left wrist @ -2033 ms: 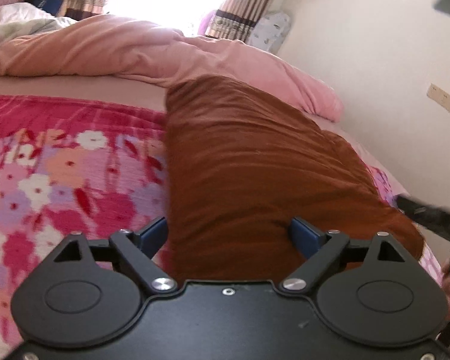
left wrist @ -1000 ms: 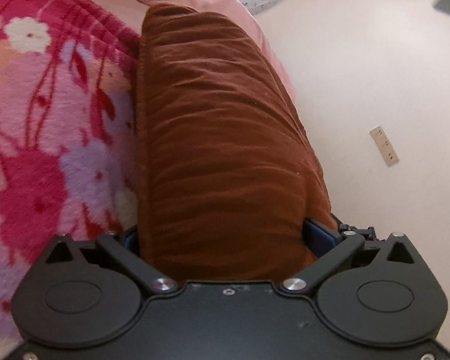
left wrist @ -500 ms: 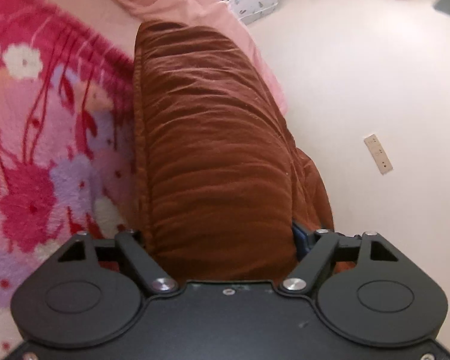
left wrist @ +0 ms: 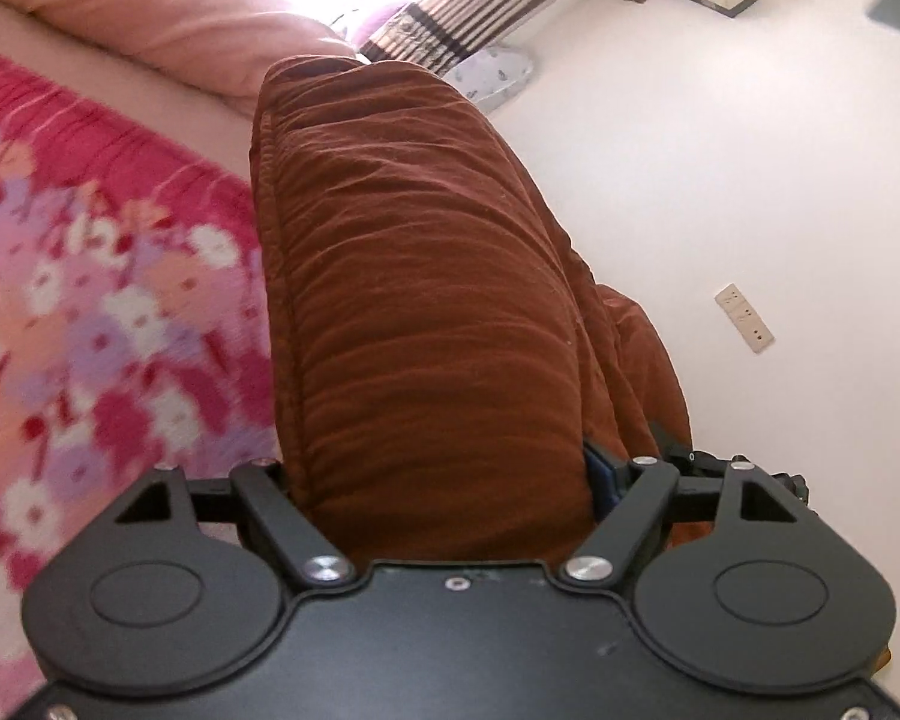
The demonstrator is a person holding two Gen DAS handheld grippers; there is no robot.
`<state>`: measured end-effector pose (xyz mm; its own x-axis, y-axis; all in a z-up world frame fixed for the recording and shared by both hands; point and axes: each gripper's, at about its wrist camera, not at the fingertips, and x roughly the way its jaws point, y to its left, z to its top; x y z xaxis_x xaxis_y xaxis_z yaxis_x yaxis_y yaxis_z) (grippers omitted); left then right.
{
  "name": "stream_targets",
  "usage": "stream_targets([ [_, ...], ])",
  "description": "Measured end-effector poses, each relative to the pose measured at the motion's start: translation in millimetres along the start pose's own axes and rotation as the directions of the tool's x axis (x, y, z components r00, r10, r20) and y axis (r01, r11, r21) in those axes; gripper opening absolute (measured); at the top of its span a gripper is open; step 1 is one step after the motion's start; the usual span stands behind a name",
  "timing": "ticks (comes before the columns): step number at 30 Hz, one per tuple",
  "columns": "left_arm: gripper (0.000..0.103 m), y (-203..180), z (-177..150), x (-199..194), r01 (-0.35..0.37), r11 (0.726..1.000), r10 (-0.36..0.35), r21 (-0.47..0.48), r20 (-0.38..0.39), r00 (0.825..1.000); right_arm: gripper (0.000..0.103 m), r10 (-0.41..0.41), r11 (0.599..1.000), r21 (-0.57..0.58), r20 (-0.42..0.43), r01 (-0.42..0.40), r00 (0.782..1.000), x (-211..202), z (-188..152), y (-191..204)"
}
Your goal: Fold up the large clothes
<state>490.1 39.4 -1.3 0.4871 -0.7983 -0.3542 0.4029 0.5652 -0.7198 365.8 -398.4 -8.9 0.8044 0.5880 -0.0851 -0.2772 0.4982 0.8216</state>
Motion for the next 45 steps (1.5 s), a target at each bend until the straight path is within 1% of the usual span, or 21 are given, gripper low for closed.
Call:
stream_targets([
  [4,0.079,28,-22,2,-0.011,1.000,0.010,-0.020,-0.022,1.000,0.035,-0.036,0.999,0.005,-0.022,0.036,0.999,7,-26,-11],
  [6,0.079,43,-33,9,-0.024,0.999,0.023,-0.036,-0.041,0.999,0.035,-0.070,0.997,0.018,-0.033,0.071,0.997,9,-36,-23],
  [8,0.080,55,-44,16,-0.050,0.999,0.049,-0.012,-0.043,0.998,0.035,-0.119,0.992,0.031,-0.043,0.120,0.992,12,-46,-34],
  [10,0.089,68,-51,15,-0.044,0.999,0.044,-0.013,-0.040,0.998,0.036,-0.147,0.989,0.021,-0.045,0.148,0.988,11,-50,-47],
  [13,0.091,74,-51,8,-0.032,0.999,0.030,-0.022,-0.050,0.998,0.046,-0.137,0.989,0.053,-0.055,0.140,0.989,8,-54,-65],
  [15,0.091,72,-47,-1,-0.056,0.998,0.056,-0.007,-0.069,0.996,0.051,-0.124,0.988,0.084,-0.053,0.128,0.991,1,-55,-72],
  [16,0.091,69,-44,-1,-0.077,0.997,0.077,0.003,-0.071,0.995,0.057,-0.130,0.987,0.089,-0.048,0.134,0.990,-3,-55,-71],
  [17,0.091,62,-41,-6,-0.099,0.995,0.100,0.019,-0.072,0.992,0.064,-0.146,0.985,0.084,-0.040,0.149,0.988,-8,-56,-68],
  [20,0.088,37,-42,-26,-0.190,0.976,0.194,0.110,-0.030,0.980,0.067,-0.236,0.972,0.017,0.005,0.236,0.972,-21,-54,-49],
  [23,0.088,3,-49,-56,-0.284,0.937,0.275,0.203,0.069,0.959,0.067,-0.344,0.930,-0.099,0.099,0.353,0.934,-39,-57,-11],
  [26,0.087,-25,-74,-81,-0.339,0.913,0.312,0.227,0.145,0.939,0.067,-0.363,0.883,-0.238,0.202,0.406,0.909,-56,-73,45],
  [28,0.085,-40,-96,-90,-0.340,0.906,0.296,0.252,0.195,0.935,0.067,-0.333,0.857,-0.314,0.269,0.409,0.904,-63,-92,78],
  [30,0.084,-52,-111,-90,-0.350,0.898,0.292,0.267,0.232,0.928,0.060,-0.285,0.845,-0.381,0.270,0.374,0.920,-61,-109,101],
  [32,0.084,-56,-116,-77,-0.336,0.905,0.279,0.260,0.233,0.931,0.033,-0.301,0.827,-0.411,0.254,0.384,0.919,-49,-122,113],
  [33,0.084,-57,-119,-72,-0.327,0.911,0.273,0.252,0.229,0.934,0.029,-0.327,0.805,-0.431,0.251,0.408,0.911,-42,-130,117],
  [35,0.084,-56,-125,-55,-0.329,0.913,0.280,0.242,0.213,0.936,0.024,-0.393,0.754,-0.456,0.263,0.473,0.881,-30,-141,120],
  [38,0.084,-50,-133,-32,-0.356,0.904,0.319,0.238,0.179,0.931,0.023,-0.516,0.652,-0.464,0.307,0.600,0.799,-16,-156,108],
  [40,0.084,-43,-139,-21,-0.383,0.889,0.349,0.252,0.171,0.922,0.021,-0.572,0.616,-0.456,0.302,0.642,0.763,-11,-162,97],
  [42,0.084,-39,-144,-14,-0.419,0.866,0.384,0.273,0.173,0.907,0.014,-0.603,0.609,-0.444,0.280,0.657,0.747,-9,-164,83],
  [43,0.085,-38,-147,-11,-0.425,0.860,0.389,0.283,0.174,0.904,0.007,-0.609,0.613,-0.433,0.273,0.661,0.744,-8,-164,77],
  [45,0.085,-37,-150,-11,-0.429,0.854,0.392,0.295,0.178,0.903,0.004,-0.615,0.634,-0.403,0.255,0.660,0.747,-9,-164,65],
])
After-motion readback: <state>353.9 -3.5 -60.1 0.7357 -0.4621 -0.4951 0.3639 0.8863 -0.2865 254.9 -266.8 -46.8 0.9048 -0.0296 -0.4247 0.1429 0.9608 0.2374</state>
